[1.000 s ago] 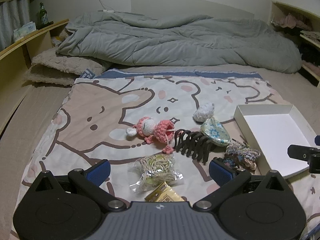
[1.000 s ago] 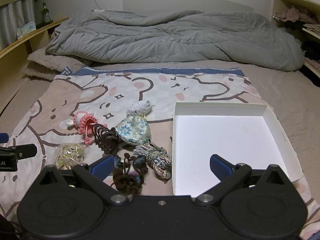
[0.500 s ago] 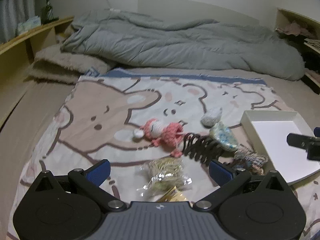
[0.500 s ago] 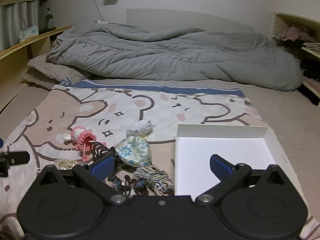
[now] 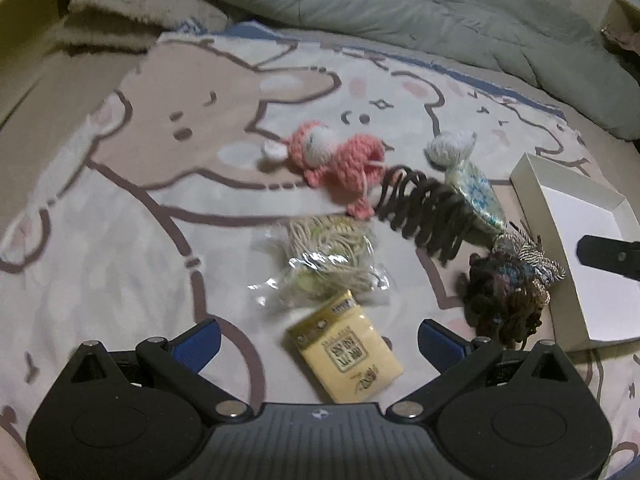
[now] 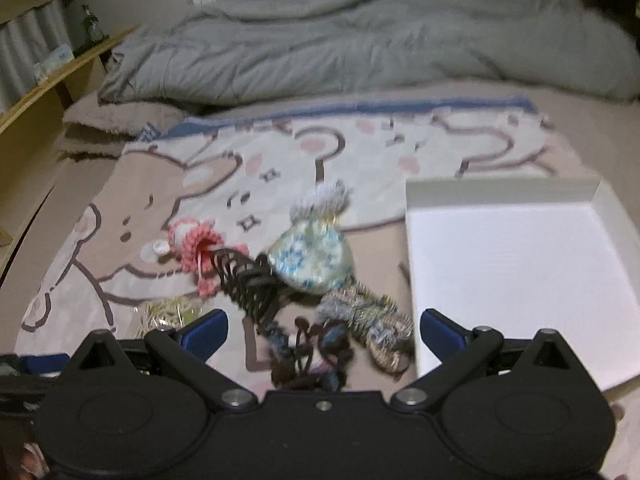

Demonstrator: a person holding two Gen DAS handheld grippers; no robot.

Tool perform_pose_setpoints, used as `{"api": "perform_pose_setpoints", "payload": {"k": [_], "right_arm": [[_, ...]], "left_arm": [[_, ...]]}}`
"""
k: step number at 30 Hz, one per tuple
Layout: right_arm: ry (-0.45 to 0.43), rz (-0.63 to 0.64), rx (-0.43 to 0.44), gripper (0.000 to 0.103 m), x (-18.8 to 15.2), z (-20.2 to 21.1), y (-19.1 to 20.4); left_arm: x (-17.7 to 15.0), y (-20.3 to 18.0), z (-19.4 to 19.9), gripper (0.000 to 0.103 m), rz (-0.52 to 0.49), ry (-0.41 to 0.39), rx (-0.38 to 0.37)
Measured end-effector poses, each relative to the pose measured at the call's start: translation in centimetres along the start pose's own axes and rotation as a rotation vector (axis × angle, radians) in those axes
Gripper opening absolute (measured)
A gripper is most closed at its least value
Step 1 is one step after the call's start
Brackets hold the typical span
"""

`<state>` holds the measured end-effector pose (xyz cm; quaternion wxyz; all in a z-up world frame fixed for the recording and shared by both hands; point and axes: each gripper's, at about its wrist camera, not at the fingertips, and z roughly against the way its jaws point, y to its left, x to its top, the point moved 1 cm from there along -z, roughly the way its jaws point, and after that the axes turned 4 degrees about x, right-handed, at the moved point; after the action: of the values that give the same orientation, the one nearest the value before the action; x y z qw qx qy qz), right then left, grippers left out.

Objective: Organize objects
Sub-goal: 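Grasp the gold tissue packet with the left gripper while the right grasps the crocheted tassel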

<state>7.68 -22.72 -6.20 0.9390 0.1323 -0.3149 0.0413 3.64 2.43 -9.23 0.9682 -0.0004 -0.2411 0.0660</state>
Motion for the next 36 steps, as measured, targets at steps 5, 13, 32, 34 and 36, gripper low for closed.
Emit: {"api": "perform_pose_setpoints", "payload": {"k": [5, 13, 32, 34, 36], "right_arm": [[0.088, 0.014, 0.003, 0.102, -0.1, -2.7, 0.2], [0.222, 0.011, 0.048, 0.082, -1.8, -6.8, 0.2], [0.241, -0.056, 0.046, 0.047, -2.2, -9.8, -0.4], [0.232, -0.031, 0.046, 0.046, -2.0, -9.4, -0.2], [0.218, -0.013, 0.051, 0.046, -1.8, -8.9, -0.1]], "left_arm": [[-0.6, -0.5, -1.6, 0.103, 0.042, 0.069, -0.032], [-2.0, 0.8, -4.1, 0.101, 0.246, 0.187, -0.075], [-1.8, 1.5, -6.1, 0.055, 0.395, 0.235, -0.147], [-1.6, 1.3, -5.6, 0.055, 0.359, 0.218, -0.135], [-1.3, 0.7, -4.6, 0.054, 0.287, 0.188, -0.121]]}}
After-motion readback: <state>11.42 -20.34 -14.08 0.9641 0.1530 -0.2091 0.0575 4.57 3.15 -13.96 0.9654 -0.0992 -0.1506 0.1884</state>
